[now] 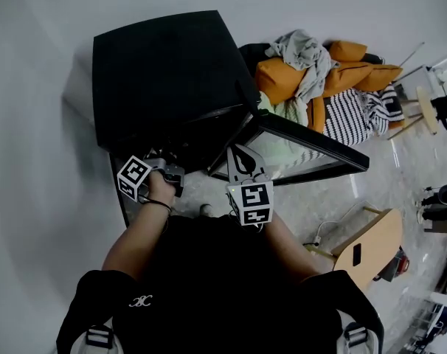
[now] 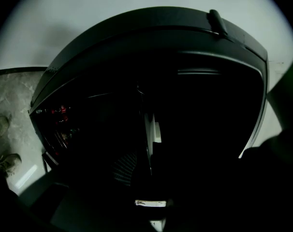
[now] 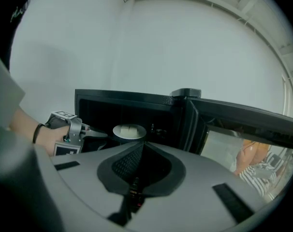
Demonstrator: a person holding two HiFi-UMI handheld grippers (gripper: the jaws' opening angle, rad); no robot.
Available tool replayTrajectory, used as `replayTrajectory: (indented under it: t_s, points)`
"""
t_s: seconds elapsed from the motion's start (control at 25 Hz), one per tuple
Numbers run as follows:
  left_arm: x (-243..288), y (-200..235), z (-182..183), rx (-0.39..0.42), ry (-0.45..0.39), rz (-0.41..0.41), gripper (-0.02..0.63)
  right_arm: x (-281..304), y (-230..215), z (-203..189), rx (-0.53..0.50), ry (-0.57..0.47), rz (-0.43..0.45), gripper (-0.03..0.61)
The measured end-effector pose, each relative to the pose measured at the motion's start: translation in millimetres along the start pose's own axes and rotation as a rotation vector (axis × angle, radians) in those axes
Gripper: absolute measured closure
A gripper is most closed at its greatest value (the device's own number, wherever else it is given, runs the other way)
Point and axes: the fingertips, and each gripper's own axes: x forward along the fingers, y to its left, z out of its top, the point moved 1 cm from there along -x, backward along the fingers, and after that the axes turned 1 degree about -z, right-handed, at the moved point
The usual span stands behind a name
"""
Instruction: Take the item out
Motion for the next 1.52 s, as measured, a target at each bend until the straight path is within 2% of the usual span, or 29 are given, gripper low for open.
replayTrajectory:
  t_s: [0.48, 0.56, 0.64, 1.16, 1.52]
  points:
    - [13.8, 2.6, 12.7, 0.007, -0.037, 0.014, 0.525, -5.6, -1.3, -1.2, 0.009, 0.001, 0.011, 0.571]
    - [13.1, 0.2, 12.3, -0.002, -0.04, 0.007, 0.563, -5.6, -0.5, -0.2, 0.006, -0.001, 0.014, 0.571]
    - [12.4, -0.3, 12.1, -0.016, -0.041, 0.006, 0.565, -4.7, 0.5, -1.1, 0.003, 0.002, 0.019, 0.571]
    - [2.7, 2.0, 6.6, -0.015, -0.013, 0.016, 0.569, 9.8, 13.1, 4.0, -0.015, -0.018, 0.071, 0.571]
    - [-15.2, 2.7, -3.7, -0.018, 0.008, 0.025, 0.569, 17.0, 26.0, 1.2, -0.019, 0.003, 0.115, 0.571]
